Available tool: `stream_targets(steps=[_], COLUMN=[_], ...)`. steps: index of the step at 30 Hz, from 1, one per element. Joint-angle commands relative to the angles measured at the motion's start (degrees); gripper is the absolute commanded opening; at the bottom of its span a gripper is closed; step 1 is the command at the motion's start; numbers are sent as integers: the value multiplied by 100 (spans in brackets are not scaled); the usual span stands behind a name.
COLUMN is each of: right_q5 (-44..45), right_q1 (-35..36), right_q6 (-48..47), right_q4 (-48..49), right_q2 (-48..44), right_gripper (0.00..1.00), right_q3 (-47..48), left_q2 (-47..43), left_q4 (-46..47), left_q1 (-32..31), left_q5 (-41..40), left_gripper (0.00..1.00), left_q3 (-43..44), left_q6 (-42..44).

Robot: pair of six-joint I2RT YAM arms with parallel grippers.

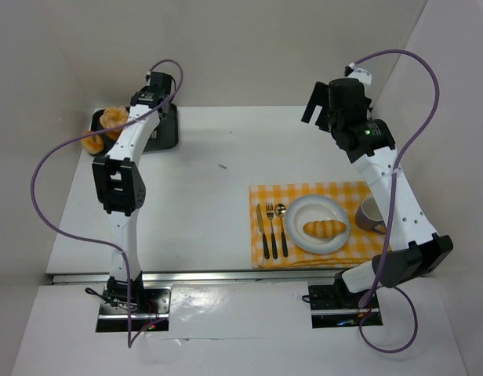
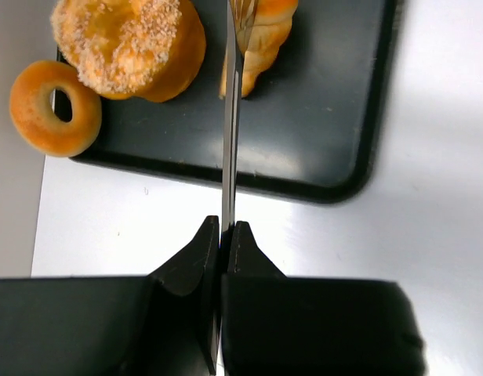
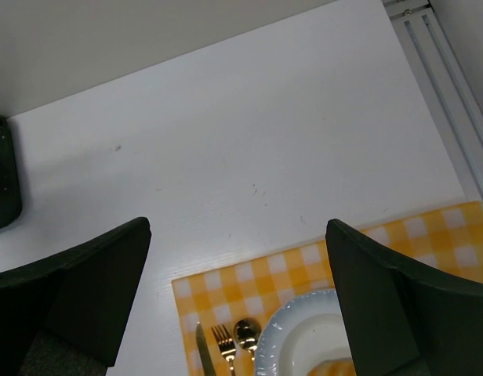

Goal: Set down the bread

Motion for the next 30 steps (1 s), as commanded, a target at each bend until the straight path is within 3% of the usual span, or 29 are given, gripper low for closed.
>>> stream_targets(steps=[1, 9, 14, 20, 24, 30], right_q5=[-35, -96, 184, 562, 764, 818], right_q1=[-34, -34, -34, -34, -34, -34], right_q6=[9, 9, 9, -114, -167, -167], right_q4=[257, 257, 134, -147, -278, -533], right_q2=[-222, -573, -862, -1161, -1347, -1618], right_gripper=[100, 100, 100, 100, 100, 100], right_q3=[163, -4, 109, 444, 619, 620], left_q2=[-1442, -2981, -3912, -4958, -5259, -4848], left_q4=[190, -29, -81, 339, 1041, 1534], left_q1=[-20, -248, -1055, -2275, -3103, -4097], left_q5=[506, 1551, 2368, 4299, 5137, 5595], left_gripper=[0, 0, 0, 0, 0, 0], left_q3=[-223, -1472, -2499, -3608, -4276, -4225], left_q6=[-272, -667, -975, -1511, -1697, -1582])
